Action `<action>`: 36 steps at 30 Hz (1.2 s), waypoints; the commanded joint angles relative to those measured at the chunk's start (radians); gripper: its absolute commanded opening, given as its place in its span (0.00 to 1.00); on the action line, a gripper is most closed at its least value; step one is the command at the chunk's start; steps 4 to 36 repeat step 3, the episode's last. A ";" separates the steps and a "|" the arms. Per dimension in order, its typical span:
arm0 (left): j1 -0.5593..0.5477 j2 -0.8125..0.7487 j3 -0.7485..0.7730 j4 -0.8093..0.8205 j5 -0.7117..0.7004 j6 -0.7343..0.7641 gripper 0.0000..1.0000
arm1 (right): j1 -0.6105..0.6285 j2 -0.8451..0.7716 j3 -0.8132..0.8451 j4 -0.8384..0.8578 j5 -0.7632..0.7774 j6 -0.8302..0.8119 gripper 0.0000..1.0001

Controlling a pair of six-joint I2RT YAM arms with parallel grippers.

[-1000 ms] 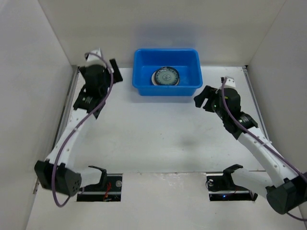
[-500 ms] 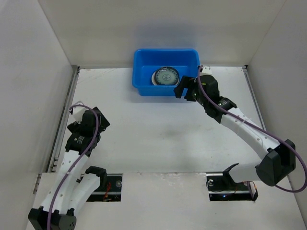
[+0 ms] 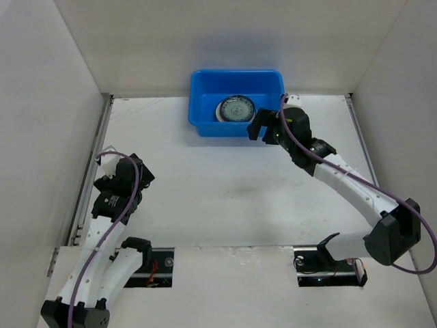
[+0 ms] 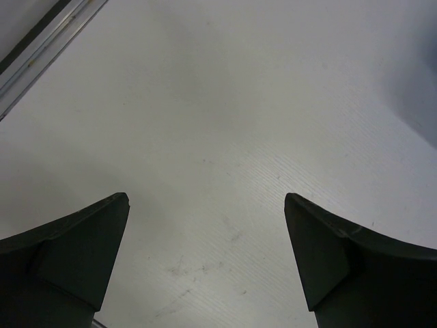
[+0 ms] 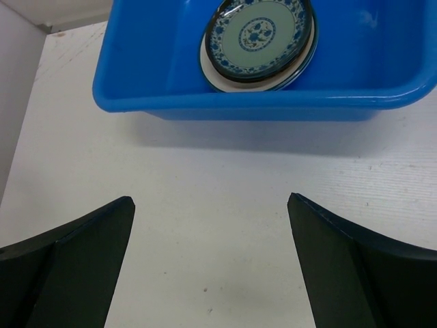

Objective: Place the plates into the plastic bin on the countertop

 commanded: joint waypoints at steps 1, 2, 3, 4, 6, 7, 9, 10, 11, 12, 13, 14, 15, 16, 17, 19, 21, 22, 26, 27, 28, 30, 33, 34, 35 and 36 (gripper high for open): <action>-0.009 -0.008 0.038 -0.005 -0.012 -0.032 1.00 | 0.007 -0.038 -0.004 0.042 0.026 -0.019 1.00; -0.008 -0.011 0.044 -0.001 -0.013 -0.032 1.00 | 0.007 -0.041 -0.009 0.042 0.027 -0.020 1.00; -0.005 -0.015 0.046 0.002 -0.016 -0.030 1.00 | 0.007 -0.046 -0.012 0.042 0.029 -0.020 1.00; -0.005 -0.015 0.046 0.002 -0.016 -0.030 1.00 | 0.007 -0.046 -0.012 0.042 0.029 -0.020 1.00; -0.005 -0.015 0.046 0.002 -0.016 -0.030 1.00 | 0.007 -0.046 -0.012 0.042 0.029 -0.020 1.00; -0.005 -0.015 0.046 0.002 -0.016 -0.030 1.00 | 0.007 -0.046 -0.012 0.042 0.029 -0.020 1.00; -0.005 -0.015 0.046 0.002 -0.016 -0.030 1.00 | 0.007 -0.046 -0.012 0.042 0.029 -0.020 1.00; -0.005 -0.015 0.046 0.002 -0.016 -0.030 1.00 | 0.007 -0.046 -0.012 0.042 0.029 -0.020 1.00; -0.005 -0.015 0.046 0.002 -0.016 -0.030 1.00 | 0.007 -0.046 -0.012 0.042 0.029 -0.020 1.00; -0.005 -0.015 0.046 0.002 -0.016 -0.030 1.00 | 0.007 -0.046 -0.012 0.042 0.029 -0.020 1.00; -0.005 -0.015 0.046 0.002 -0.016 -0.030 1.00 | 0.007 -0.046 -0.012 0.042 0.029 -0.020 1.00; -0.005 -0.015 0.046 0.002 -0.016 -0.030 1.00 | 0.007 -0.046 -0.012 0.042 0.029 -0.020 1.00; -0.005 -0.015 0.046 0.002 -0.016 -0.030 1.00 | 0.007 -0.046 -0.012 0.042 0.029 -0.020 1.00; -0.005 -0.015 0.046 0.002 -0.016 -0.030 1.00 | 0.007 -0.046 -0.012 0.042 0.029 -0.020 1.00; -0.005 -0.015 0.046 0.002 -0.016 -0.030 1.00 | 0.007 -0.046 -0.012 0.042 0.029 -0.020 1.00; -0.005 -0.015 0.046 0.002 -0.016 -0.030 1.00 | 0.007 -0.046 -0.012 0.042 0.029 -0.020 1.00; -0.005 -0.015 0.046 0.002 -0.016 -0.030 1.00 | 0.007 -0.046 -0.012 0.042 0.029 -0.020 1.00; -0.005 -0.015 0.046 0.002 -0.016 -0.030 1.00 | 0.007 -0.046 -0.012 0.042 0.029 -0.020 1.00; -0.005 -0.015 0.046 0.002 -0.016 -0.030 1.00 | 0.007 -0.046 -0.012 0.042 0.029 -0.020 1.00; -0.005 -0.015 0.046 0.002 -0.016 -0.030 1.00 | 0.007 -0.046 -0.012 0.042 0.029 -0.020 1.00; -0.005 -0.015 0.046 0.002 -0.016 -0.030 1.00 | 0.007 -0.046 -0.012 0.042 0.029 -0.020 1.00; -0.005 -0.015 0.046 0.002 -0.016 -0.030 1.00 | 0.007 -0.046 -0.012 0.042 0.029 -0.020 1.00; -0.005 -0.015 0.046 0.002 -0.016 -0.030 1.00 | 0.007 -0.046 -0.012 0.042 0.029 -0.020 1.00; -0.005 -0.015 0.046 0.002 -0.016 -0.030 1.00 | 0.007 -0.046 -0.012 0.042 0.029 -0.020 1.00; -0.005 -0.015 0.046 0.002 -0.016 -0.030 1.00 | 0.007 -0.046 -0.012 0.042 0.029 -0.020 1.00; -0.005 -0.015 0.046 0.002 -0.016 -0.030 1.00 | 0.007 -0.046 -0.012 0.042 0.029 -0.020 1.00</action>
